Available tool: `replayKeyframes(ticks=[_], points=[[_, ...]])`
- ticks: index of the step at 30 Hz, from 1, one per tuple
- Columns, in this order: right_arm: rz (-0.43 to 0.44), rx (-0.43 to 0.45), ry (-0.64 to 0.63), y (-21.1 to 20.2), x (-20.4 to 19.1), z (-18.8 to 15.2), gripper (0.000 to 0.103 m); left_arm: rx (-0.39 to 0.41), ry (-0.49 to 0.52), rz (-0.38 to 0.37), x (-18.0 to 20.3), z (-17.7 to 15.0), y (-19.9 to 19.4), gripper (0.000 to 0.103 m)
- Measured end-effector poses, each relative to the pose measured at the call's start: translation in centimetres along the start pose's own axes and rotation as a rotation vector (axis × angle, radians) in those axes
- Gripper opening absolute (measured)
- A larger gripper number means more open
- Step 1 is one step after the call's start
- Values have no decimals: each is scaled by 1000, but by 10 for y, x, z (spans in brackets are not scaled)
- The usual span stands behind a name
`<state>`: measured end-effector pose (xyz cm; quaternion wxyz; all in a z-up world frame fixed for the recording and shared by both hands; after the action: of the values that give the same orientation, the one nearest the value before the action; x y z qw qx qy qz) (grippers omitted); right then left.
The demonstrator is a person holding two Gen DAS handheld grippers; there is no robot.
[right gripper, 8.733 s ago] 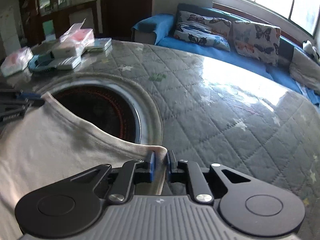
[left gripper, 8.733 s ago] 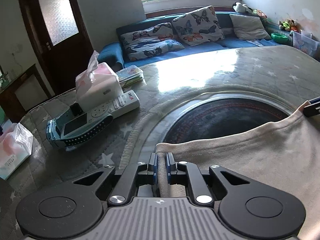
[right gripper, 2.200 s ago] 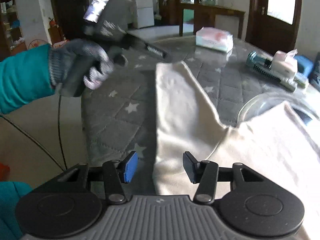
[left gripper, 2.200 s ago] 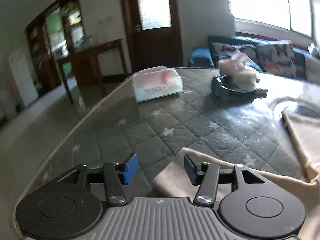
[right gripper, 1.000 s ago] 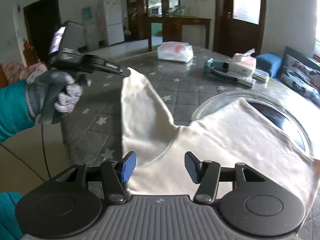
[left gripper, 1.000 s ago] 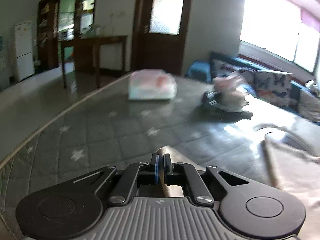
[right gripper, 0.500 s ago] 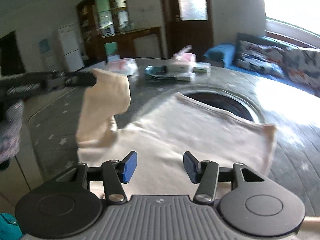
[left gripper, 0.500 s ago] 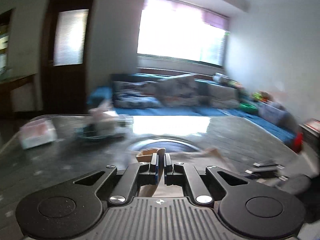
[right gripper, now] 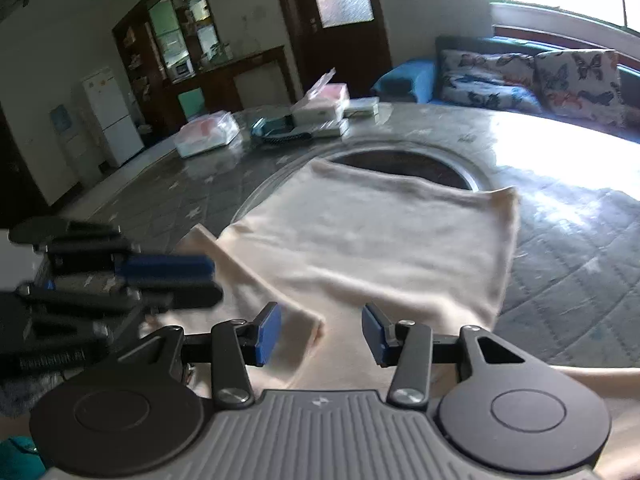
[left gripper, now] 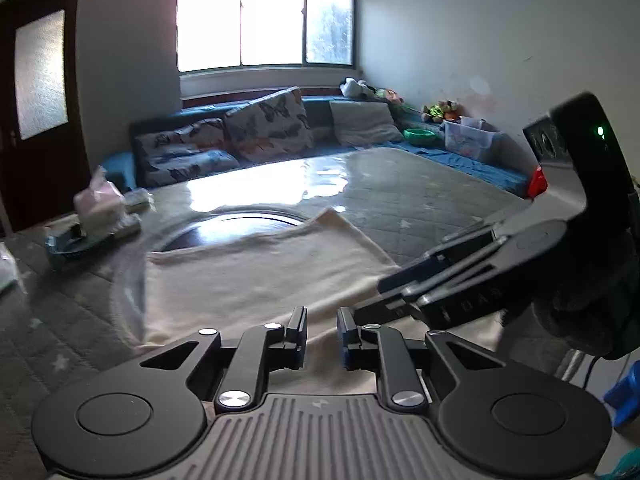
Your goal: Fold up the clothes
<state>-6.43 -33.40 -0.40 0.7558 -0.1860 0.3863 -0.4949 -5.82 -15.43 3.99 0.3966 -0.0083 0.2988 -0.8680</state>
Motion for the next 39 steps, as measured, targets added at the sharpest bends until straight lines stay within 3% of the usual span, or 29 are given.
replayKeyframes(ticks=[2, 8, 12, 15, 17, 19, 34, 38, 39], points=[[4, -26, -12, 8, -5, -5, 46, -7, -6, 46, -14, -9, -10, 41], [-7, -98, -26, 26, -12, -23, 45, -77, -31, 182, -57, -47, -37, 48], [-30, -102, -8, 29, -10, -24, 41, -123, -71, 206, -71, -74, -49, 57], [-49, -103, -9, 30, -11, -24, 29, -152, -72, 198, -69, -90, -49, 58], [-65, -103, -22, 32, -13, -23, 14, -162, -65, 193, -62, -96, -50, 59], [-74, -98, -29, 31, -15, -21, 6, -165, -59, 183, -58, -99, -49, 61], [-75, 168, -277, -54, -85, 56, 3, -168, 31, 218, -45, -100, -31, 60], [-83, 213, -311, -72, -92, 64, 3, -173, 47, 235, -44, -101, -31, 59], [-89, 218, -310, -76, -90, 63, 3, -171, 50, 240, -45, -102, -32, 54]])
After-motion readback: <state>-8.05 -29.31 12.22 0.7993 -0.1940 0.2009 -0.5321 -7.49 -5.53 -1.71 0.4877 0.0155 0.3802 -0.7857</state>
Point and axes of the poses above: each gripper's, at about its wrist camera, not at the fingertips, and y roughly the way its jaws point, x to its right, z to its top, the point moved 6 cm from there along y, roughly the way its jaws point, and after that the axes turned 15 degrees about y, right-handed, at the moved point
